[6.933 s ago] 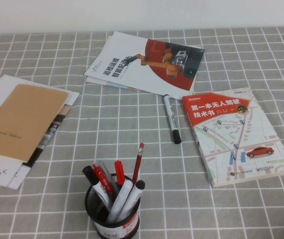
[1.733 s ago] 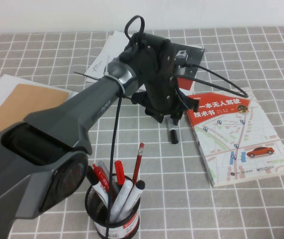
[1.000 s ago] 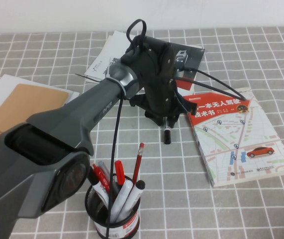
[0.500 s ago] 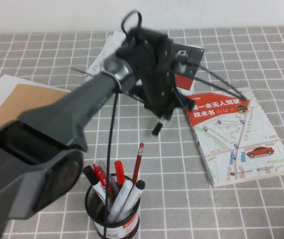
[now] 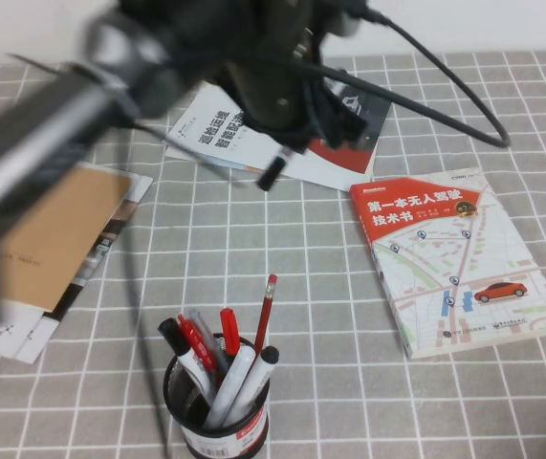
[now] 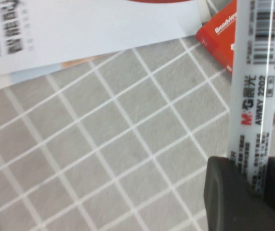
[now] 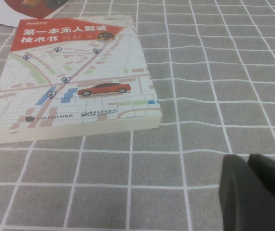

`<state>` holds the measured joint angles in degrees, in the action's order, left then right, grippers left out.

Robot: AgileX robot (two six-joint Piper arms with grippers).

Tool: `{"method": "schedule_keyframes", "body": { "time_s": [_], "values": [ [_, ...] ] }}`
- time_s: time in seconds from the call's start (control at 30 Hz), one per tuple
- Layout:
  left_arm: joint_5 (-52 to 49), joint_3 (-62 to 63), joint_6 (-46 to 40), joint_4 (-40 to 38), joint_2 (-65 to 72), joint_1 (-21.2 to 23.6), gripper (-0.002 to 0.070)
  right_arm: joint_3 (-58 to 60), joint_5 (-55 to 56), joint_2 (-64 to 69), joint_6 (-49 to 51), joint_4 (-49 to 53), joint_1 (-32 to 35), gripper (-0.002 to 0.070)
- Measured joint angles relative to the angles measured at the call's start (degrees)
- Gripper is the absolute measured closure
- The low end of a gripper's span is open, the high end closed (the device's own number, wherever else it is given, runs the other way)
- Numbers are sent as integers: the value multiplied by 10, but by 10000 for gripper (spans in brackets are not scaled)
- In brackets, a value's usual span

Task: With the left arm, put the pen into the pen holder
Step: Place the pen onto the pen holder

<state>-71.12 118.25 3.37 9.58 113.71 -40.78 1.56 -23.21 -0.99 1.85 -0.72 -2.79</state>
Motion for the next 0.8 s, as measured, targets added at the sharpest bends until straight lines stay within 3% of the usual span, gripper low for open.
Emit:
{"method": "schedule_keyframes", "body": {
  "time_s": [0.33,0.8],
  "values": [
    [56,-243,62,9,-247,0,570,0,0,0,0,0,0,691],
    [395,-693,123,10,-593,0,570,0,0,0,0,0,0,692]
  ]
}}
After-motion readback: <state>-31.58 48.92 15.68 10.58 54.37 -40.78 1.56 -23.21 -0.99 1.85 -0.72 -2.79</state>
